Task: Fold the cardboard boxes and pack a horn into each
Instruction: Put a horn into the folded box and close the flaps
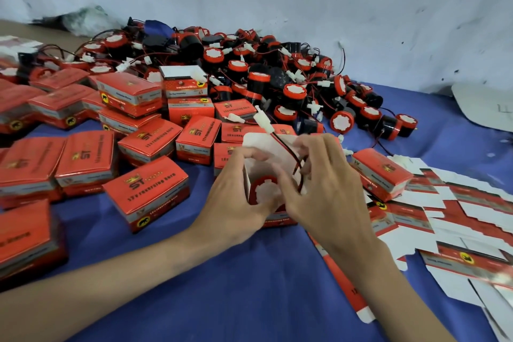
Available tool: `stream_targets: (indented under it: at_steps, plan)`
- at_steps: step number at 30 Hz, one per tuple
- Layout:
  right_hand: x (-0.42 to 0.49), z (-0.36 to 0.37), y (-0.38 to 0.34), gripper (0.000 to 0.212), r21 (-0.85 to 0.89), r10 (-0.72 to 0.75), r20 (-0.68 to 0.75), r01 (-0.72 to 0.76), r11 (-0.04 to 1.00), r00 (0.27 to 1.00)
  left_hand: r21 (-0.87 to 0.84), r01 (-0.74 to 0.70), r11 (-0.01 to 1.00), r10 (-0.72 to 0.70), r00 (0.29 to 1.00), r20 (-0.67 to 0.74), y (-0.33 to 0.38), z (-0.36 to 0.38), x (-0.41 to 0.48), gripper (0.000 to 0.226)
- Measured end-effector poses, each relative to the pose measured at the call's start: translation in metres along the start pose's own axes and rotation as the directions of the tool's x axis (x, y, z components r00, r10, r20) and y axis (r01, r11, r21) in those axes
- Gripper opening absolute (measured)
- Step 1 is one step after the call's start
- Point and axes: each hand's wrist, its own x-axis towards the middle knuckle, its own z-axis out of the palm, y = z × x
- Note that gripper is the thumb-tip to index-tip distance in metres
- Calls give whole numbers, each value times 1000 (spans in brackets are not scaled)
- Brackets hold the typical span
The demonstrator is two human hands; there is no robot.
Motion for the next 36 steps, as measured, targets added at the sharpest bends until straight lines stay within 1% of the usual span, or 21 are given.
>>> stream_targets:
  at_steps: [2, 3, 5, 6, 8, 10, 11, 13, 15, 18, 20, 22, 23, 26, 27, 29, 30, 32, 34, 36]
  plan:
    - [2, 3, -1, 33, -46, 58, 25, -57, 997, 998, 8, -16, 1000, 16, 1000, 8, -1, -1, -1, 49]
    - [4, 3, -1, 28, -73, 74, 25, -72, 995, 997, 16, -19, 1000, 19, 1000, 9, -1, -1, -1, 51]
    - [6, 5, 0, 16, -114, 45, 16, -43, 993, 999, 15, -21, 1000, 21, 1000, 16, -3, -1, -2, 57]
    - [6, 4, 1, 14, -125, 19, 16, -17, 992, 1000, 2, -17, 1000, 17, 1000, 26, -4, -1, -2, 58]
    - [3, 2, 3, 13, -121, -63, 6, 63, 991, 998, -52, 5, 999, -2, 999, 52, -6, 0, -3, 51]
    - [3, -1, 6, 7, -61, -137, -18, 135, 989, 990, -157, 51, 986, -40, 996, 76, -8, -2, -3, 34]
    - [3, -2, 8, 7, -32, -150, -25, 149, 988, 988, -191, 71, 979, -57, 995, 78, -9, -2, -2, 29]
    - [3, -1, 11, 8, -9, -156, -13, 156, 988, 988, -196, 74, 978, -61, 996, 72, -12, -3, -2, 27]
    - [1, 2, 11, 8, 4, -151, 19, 151, 988, 988, -168, 36, 985, -26, 998, 62, -12, -2, -3, 27]
    - [-2, 9, 6, 14, -5, -154, 63, 154, 988, 986, -128, -18, 992, 24, 999, 49, -11, -1, -1, 34]
    - [-2, 13, 0, 17, -53, -167, 93, 172, 984, 982, -192, -3, 981, 15, 998, 65, -13, -1, 1, 41]
    - [-1, 15, -4, 21, -90, -178, 119, 189, 978, 977, -205, 16, 979, 1, 997, 83, -15, -2, 2, 48]
    - [0, 14, -5, 22, -81, -184, 140, 196, 977, 973, -205, 16, 979, 2, 996, 86, -16, -2, 2, 51]
    - [2, 10, -7, 17, 26, -172, 284, 171, 985, 943, -197, 14, 980, 2, 997, 81, -17, -2, 2, 57]
    - [3, 8, -9, 16, 32, -158, 339, 157, 987, 927, -190, 9, 982, 7, 996, 84, -17, -2, 2, 61]
    - [3, 6, -13, 20, 10, -148, 427, 159, 987, 892, -187, 6, 982, 13, 995, 102, -17, 0, 3, 69]
    - [4, 4, -15, 22, -3, -153, 450, 173, 985, 880, -206, 6, 978, 17, 994, 108, -17, 0, 3, 70]
    - [3, 1, -18, 27, -12, -175, 440, 201, 980, 881, -216, -12, 976, 36, 994, 106, -17, 1, 2, 65]
    - [2, -1, -19, 36, 24, -164, 427, 170, 985, 889, -205, -35, 978, 57, 993, 106, -15, 3, 1, 60]
    - [2, -1, -19, 50, 48, -128, 447, 120, 992, 885, -232, -9, 973, 32, 995, 97, -13, 4, 1, 52]
